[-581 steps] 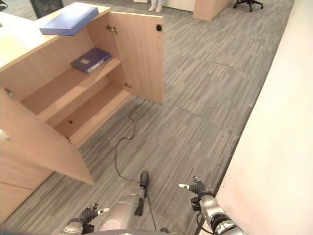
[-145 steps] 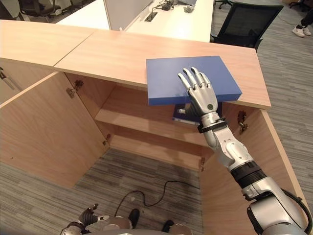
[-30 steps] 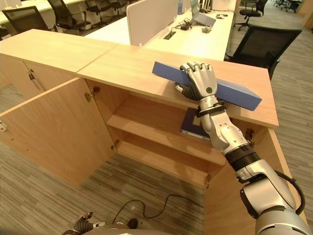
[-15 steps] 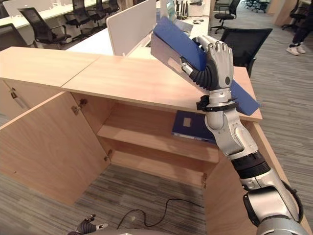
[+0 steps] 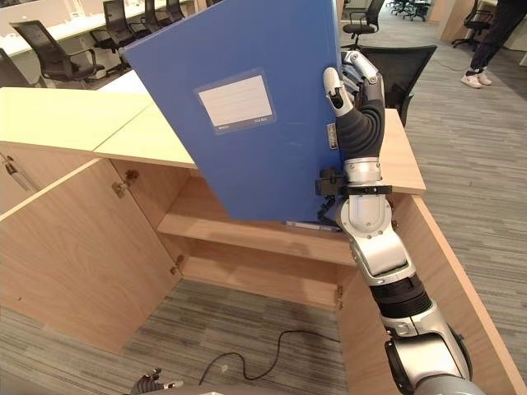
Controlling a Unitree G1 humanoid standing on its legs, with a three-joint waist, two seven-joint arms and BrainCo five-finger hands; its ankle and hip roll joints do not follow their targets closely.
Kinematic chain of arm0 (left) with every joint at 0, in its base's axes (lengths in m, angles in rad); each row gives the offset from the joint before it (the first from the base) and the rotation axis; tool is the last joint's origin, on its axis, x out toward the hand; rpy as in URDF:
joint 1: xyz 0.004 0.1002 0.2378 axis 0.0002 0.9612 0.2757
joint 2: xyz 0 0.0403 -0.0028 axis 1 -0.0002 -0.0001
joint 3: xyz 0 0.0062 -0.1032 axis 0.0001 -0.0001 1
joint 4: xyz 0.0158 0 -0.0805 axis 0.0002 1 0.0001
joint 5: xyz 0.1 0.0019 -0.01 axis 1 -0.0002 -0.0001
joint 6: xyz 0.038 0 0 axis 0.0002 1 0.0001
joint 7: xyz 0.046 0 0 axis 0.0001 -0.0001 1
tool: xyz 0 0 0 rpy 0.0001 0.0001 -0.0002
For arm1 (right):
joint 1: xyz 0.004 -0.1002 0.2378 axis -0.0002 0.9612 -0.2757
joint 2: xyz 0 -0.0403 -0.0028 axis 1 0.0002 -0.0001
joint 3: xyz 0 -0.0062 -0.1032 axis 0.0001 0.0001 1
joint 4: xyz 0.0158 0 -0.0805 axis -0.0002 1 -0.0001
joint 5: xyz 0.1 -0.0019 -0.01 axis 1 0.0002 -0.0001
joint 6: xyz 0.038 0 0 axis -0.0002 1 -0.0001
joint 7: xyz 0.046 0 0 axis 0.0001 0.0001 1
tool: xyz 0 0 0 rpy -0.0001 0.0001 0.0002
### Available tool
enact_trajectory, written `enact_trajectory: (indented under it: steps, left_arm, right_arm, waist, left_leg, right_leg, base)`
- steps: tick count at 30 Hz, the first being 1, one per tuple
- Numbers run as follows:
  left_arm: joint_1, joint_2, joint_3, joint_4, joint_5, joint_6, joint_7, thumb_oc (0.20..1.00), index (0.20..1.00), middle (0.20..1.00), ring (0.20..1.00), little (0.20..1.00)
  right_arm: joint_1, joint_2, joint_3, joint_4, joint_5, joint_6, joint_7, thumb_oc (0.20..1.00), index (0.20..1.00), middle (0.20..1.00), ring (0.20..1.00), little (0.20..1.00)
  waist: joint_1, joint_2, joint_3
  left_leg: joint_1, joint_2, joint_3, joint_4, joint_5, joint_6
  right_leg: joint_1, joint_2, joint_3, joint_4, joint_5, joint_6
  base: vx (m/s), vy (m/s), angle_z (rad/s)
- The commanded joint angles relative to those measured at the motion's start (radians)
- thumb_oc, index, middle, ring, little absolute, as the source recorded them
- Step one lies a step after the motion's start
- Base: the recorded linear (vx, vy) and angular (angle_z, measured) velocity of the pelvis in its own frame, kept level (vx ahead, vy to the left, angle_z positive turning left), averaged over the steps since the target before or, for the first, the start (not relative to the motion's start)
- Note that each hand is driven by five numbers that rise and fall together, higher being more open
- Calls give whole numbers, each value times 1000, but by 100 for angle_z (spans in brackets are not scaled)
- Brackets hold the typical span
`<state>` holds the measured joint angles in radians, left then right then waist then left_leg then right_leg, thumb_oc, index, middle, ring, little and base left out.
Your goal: Put the empty folder in the office cabinet
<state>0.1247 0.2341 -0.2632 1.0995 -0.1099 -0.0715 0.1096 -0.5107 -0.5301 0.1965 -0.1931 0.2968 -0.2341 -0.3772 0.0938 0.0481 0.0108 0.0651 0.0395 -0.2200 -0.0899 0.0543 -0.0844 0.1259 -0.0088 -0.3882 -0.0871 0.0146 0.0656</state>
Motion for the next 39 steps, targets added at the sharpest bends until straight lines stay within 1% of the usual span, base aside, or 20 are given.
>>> enact_trajectory:
  steps: [1, 6, 7, 10, 14, 15, 18, 19, 20, 22, 23, 26, 27, 28, 29, 33, 34, 35, 37, 39]
  left_arm:
    - [-43, 29, 36, 57, -1, -5, 3, 1000, 1000, 1000, 1000, 1000]
    - [-47, 24, 38, 63, -4, -2, 4, 1000, 1000, 1000, 1000, 1000]
    - [-49, 23, 40, 63, -8, -3, 6, 1000, 1000, 1000, 1000, 1000]
    - [-49, 21, 43, 62, -11, 0, 6, 1000, 1000, 1000, 1000, 1000]
    - [-51, 20, 51, 64, -12, 0, 9, 1000, 1000, 1000, 1000, 1000]
    - [-50, 20, 50, 63, -12, 0, 9, 1000, 1000, 1000, 1000, 1000]
    - [-48, 29, 63, 23, -30, -11, 13, 1000, 1000, 1000, 1000, 1000]
    - [-44, 39, 89, -39, -86, -29, 10, 1000, 1000, 1000, 1000, 1000]
    - [-38, 46, 95, -78, -111, -38, 4, 1000, 1000, 1000, 1000, 1000]
    - [-9, 91, 93, -270, -175, -70, -16, 1000, 1000, 1000, 1000, 1000]
    - [-5, 93, 93, -275, -176, -67, -17, 1000, 1000, 1000, 1000, 1000]
    - [34, 143, 111, -479, -247, -92, -41, 1000, 1000, 1000, 1000, 1000]
    - [64, 177, 133, -604, -278, -102, -60, 1000, 1000, 1000, 1000, 1000]
    - [77, 188, 150, -655, -292, -107, -68, 1000, 1000, 1000, 1000, 1000]
    - [80, 189, 151, -659, -293, -104, -68, 1000, 1000, 1000, 1000, 1000]
    - [103, 228, 213, -816, -336, -121, -96, 1000, 1000, 1000, 1000, 1000]
    - [109, 256, 237, -887, -367, -130, -131, 1000, 1000, 1000, 1000, 1000]
    - [111, 257, 238, -889, -368, -129, -132, 1000, 1000, 1000, 1000, 1000]
    - [108, 307, 265, -967, -418, -131, -182, 1000, 1000, 1000, 1000, 1000]
    - [106, 323, 274, -990, -436, -132, -199, 1000, 1000, 1000, 1000, 1000]
  right_arm:
    - [-26, 22, -27, -128, 128, -102, 39, 200, 200, 200, 200, 200]
    - [-34, 30, -26, -158, 207, -118, 67, 200, 200, 200, 200, 200]
    - [-36, 35, -19, -174, 247, -124, 88, 200, 200, 200, 200, 200]
    - [-30, 39, -14, -181, 274, -122, 106, 200, 200, 200, 200, 200]
    - [10, 59, 8, -177, 367, -123, 151, 200, 200, 200, 200, 200]
    - [11, 59, 8, -177, 369, -123, 152, 200, 200, 200, 200, 200]
    - [56, 59, 17, -171, 414, -116, 187, 200, 200, 200, 200, 200]
    - [91, 53, 15, -161, 437, -106, 205, 200, 200, 200, 200, 200]
    - [108, 53, 16, -155, 450, -98, 218, 200, 200, 200, 200, 200]
    - [150, 42, 17, -132, 477, -72, 257, 200, 200, 200, 200, 200]
    - [151, 43, 17, -131, 478, -72, 258, 200, 200, 200, 200, 200]
    - [181, 31, 12, -109, 487, -49, 283, 200, 200, 200, 200, 200]
    - [209, 25, 4, -94, 489, -33, 300, 200, 200, 200, 200, 200]
    - [223, 23, -3, -85, 482, -25, 306, 200, 200, 200, 200, 200]
    - [224, 24, -3, -85, 482, -25, 307, 200, 200, 200, 200, 200]
    - [273, 15, -27, -63, 475, 0, 335, 200, 200, 200, 200, 200]
    - [296, 7, -42, -58, 476, 11, 354, 200, 200, 200, 200, 200]
    - [297, 7, -42, -58, 476, 11, 355, 200, 200, 200, 200, 200]
    - [316, -10, -46, -49, 472, 30, 386, 200, 200, 200, 200, 200]
    - [318, -13, -46, -47, 474, 35, 397, 200, 200, 200, 200, 200]
  waist:
    - [15, -73, -27]
    - [9, -72, -31]
    - [7, -73, -33]
    - [6, -73, -32]
    - [3, -72, -30]
    - [3, -72, -31]
    - [2, -71, -28]
    - [3, -71, -23]
    - [4, -71, -22]
    - [10, -68, -19]
    - [10, -69, -20]
    - [19, -67, -14]
    - [25, -67, -13]
    - [27, -67, -12]
    - [27, -68, -12]
    - [33, -67, -7]
    - [33, -68, -5]
    - [33, -68, -6]
    - [32, -66, -5]
    - [32, -66, -6]
  left_leg:
    - [8, -42, 43, 3, -62, 18]
    - [7, -44, 47, 3, -62, 20]
    - [8, -45, 48, 3, -62, 22]
    - [8, -45, 47, 3, -60, 23]
    - [6, -45, 49, 3, -60, 26]
    - [6, -45, 49, 3, -60, 26]
    - [7, -45, 50, 3, -59, 26]
    - [5, -46, 48, 3, -58, 27]
    - [5, -47, 47, 3, -57, 28]
    - [3, -47, 45, 3, -56, 29]
    - [3, -47, 45, 3, -56, 29]
    - [0, -49, 40, 3, -54, 30]
    - [-3, -50, 36, 3, -53, 31]
    - [-4, -50, 33, 3, -52, 31]
    - [-3, -51, 33, 3, -53, 31]
    - [-6, -52, 27, 3, -51, 30]
    - [-8, -53, 24, 3, -50, 29]
    - [-8, -53, 23, 3, -50, 29]
    - [-8, -53, 21, 3, -50, 28]
    - [-8, -52, 20, 3, -50, 27]
  right_leg:
    - [20, -82, 129, 3, -24, 30]
    - [16, -83, 130, 7, -22, 30]
    - [14, -84, 131, 9, -22, 29]
    - [13, -84, 132, 11, -22, 29]
    - [9, -86, 133, 14, -20, 27]
    - [9, -86, 133, 14, -20, 27]
    - [8, -88, 132, 15, -19, 27]
    - [7, -90, 128, 16, -17, 28]
    - [8, -90, 127, 16, -17, 29]
    - [7, -94, 121, 15, -16, 31]
    - [7, -94, 121, 15, -16, 31]
    - [8, -95, 114, 15, -16, 33]
    - [9, -96, 109, 14, -16, 34]
    - [9, -98, 107, 13, -16, 34]
    - [10, -98, 107, 13, -16, 34]
    - [10, -101, 101, 12, -16, 36]
    - [11, -102, 99, 11, -16, 37]
    - [11, -102, 99, 11, -16, 37]
    - [12, -103, 95, 10, -15, 39]
    - [13, -103, 94, 9, -16, 39]
  base:
    - [-10, 16, -3]
    - [-12, 18, -6]
    - [-9, 16, -5]
    - [-2, 6, -1]
    - [0, 0, 0]
    - [0, 0, 0]
    - [0, 0, 0]
    - [0, 0, 0]
    - [0, 0, 0]
    - [0, 0, 0]
    - [0, 0, 0]
    - [0, 0, 0]
    - [0, 0, 0]
    - [0, 0, 0]
    - [7, -5, 3]
    - [3, -3, 1]
    - [8, -8, 4]
    - [11, -10, 6]
    - [12, -13, 5]
    - [10, -11, 6]
